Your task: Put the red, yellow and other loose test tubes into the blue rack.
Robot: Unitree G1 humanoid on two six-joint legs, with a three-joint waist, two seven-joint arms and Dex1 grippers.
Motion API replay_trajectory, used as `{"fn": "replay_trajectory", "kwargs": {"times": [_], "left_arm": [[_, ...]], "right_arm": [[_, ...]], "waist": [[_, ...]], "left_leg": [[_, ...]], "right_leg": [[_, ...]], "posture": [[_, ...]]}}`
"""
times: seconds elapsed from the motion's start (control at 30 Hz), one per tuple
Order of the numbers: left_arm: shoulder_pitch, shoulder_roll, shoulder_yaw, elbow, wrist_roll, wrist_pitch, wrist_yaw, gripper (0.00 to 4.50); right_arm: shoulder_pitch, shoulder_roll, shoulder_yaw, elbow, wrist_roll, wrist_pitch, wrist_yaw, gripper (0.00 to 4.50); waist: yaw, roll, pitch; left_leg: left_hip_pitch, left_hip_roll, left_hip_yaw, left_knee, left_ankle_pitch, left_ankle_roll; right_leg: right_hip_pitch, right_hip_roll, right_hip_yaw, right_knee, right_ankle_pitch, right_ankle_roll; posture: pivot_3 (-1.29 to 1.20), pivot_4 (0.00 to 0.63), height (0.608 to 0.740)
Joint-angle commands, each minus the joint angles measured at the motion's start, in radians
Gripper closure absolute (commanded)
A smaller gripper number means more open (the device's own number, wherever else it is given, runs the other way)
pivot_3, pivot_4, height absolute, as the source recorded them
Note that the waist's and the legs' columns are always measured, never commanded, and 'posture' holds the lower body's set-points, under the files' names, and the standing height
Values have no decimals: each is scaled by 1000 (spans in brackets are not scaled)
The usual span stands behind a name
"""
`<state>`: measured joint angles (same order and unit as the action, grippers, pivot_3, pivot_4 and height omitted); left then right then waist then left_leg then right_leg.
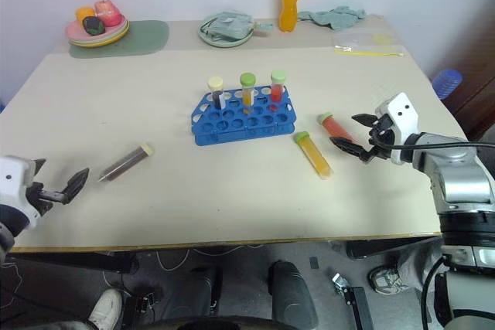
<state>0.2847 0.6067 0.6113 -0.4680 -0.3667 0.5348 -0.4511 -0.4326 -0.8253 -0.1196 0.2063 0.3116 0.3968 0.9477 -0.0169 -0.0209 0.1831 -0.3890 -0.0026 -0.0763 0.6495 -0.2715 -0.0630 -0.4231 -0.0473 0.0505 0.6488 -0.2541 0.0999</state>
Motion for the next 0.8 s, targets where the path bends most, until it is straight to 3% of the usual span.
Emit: {"fn": "replay_trajectory", "kwargs": {"times": [0.03, 0.43, 0.63, 0.8], "left_arm": [[5, -3, 34, -33, -5, -4, 10, 0], [-92, -17, -71, -76, -46, 23, 28, 0], [-211, -27, -270, -116, -65, 59, 2, 0], [-292, -62, -464, -141, -62, 81, -21, 0]], "right_arm": [[-25, -4, -11, 0, -6, -18, 0, 26], [-57, -3, -29, -38, -3, 76, -59, 26], [-85, -22, -29, -110, -5, 207, -120, 26], [-181, -82, 95, -168, -44, 397, -96, 26]], "waist": [[0, 0, 0], [1, 0, 0], [2, 0, 0], [-3, 1, 0]], "left_leg": [[0, 0, 0, 0, 0, 0], [0, 0, 0, 0, 0, 0], [0, 0, 0, 1, 0, 0], [0, 0, 0, 1, 0, 0]], "right_leg": [[0, 0, 0, 0, 0, 0], [0, 0, 0, 0, 0, 0], [0, 0, 0, 0, 0, 0], [0, 0, 0, 0, 0, 0]], "posture": [[0, 150, 740], [0, 150, 740], [0, 150, 740], [0, 150, 740]]}}
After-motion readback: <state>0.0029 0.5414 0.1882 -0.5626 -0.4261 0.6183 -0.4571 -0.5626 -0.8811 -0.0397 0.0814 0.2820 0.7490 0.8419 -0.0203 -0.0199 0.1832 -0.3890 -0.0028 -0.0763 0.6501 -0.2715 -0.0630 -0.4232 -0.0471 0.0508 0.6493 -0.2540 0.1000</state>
